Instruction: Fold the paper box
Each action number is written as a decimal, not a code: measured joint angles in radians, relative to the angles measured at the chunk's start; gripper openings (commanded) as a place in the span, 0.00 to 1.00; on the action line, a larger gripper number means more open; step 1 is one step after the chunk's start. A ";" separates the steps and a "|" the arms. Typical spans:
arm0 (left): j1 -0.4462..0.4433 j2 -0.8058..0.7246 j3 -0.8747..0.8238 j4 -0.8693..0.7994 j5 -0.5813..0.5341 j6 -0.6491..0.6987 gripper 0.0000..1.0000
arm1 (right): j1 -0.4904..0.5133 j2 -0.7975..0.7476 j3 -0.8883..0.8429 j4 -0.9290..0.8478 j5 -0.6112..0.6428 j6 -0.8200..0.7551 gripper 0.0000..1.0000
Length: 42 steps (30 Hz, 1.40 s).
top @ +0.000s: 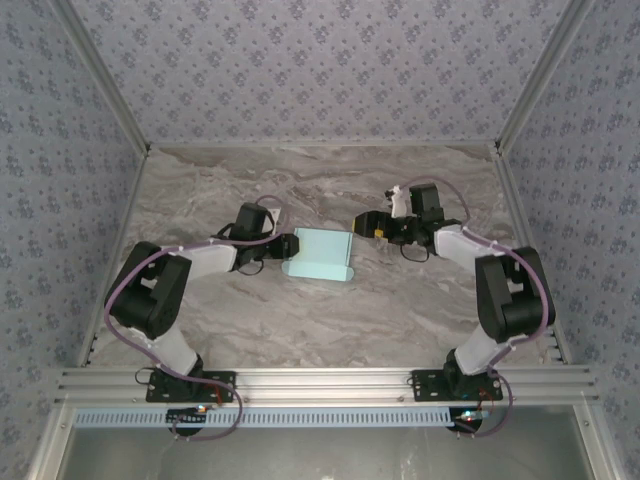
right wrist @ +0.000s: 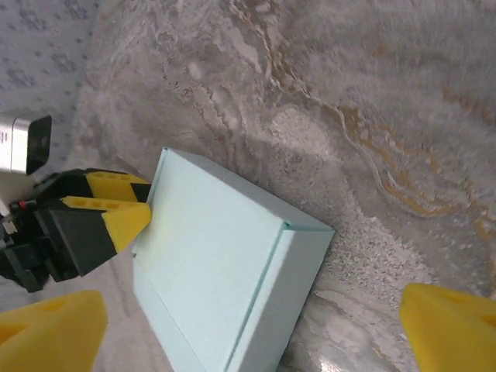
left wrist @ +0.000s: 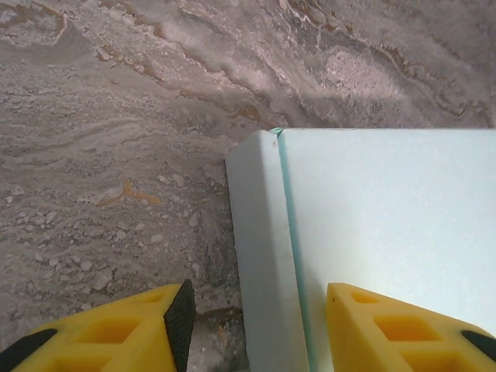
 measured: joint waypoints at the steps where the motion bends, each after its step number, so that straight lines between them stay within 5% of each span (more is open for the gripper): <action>1: 0.010 0.007 -0.002 0.014 0.024 -0.007 0.46 | -0.008 0.035 -0.009 0.026 -0.030 0.035 1.00; 19: 0.119 0.037 -0.113 0.247 0.223 -0.132 0.34 | 0.096 0.181 -0.037 0.258 -0.166 0.351 0.98; 23: 0.119 0.038 -0.113 0.248 0.226 -0.136 0.36 | 0.140 0.198 -0.018 0.266 -0.154 0.387 0.90; 26: 0.119 0.038 -0.113 0.246 0.225 -0.136 0.38 | 0.177 0.212 -0.012 0.280 -0.139 0.432 0.75; 31: 0.119 0.037 -0.113 0.233 0.222 -0.140 0.57 | 0.185 0.213 0.000 0.293 -0.124 0.505 0.50; 38: 0.112 -0.132 -0.224 0.250 0.198 -0.086 0.81 | 0.162 0.212 0.028 0.249 -0.151 0.602 0.46; 40: 0.087 -0.245 -0.279 0.313 0.192 -0.001 0.99 | 0.156 0.209 0.050 0.201 -0.163 0.618 0.49; 42: 0.006 -0.369 -0.342 0.392 0.167 0.154 0.99 | 0.151 0.201 0.062 0.156 -0.175 0.639 0.52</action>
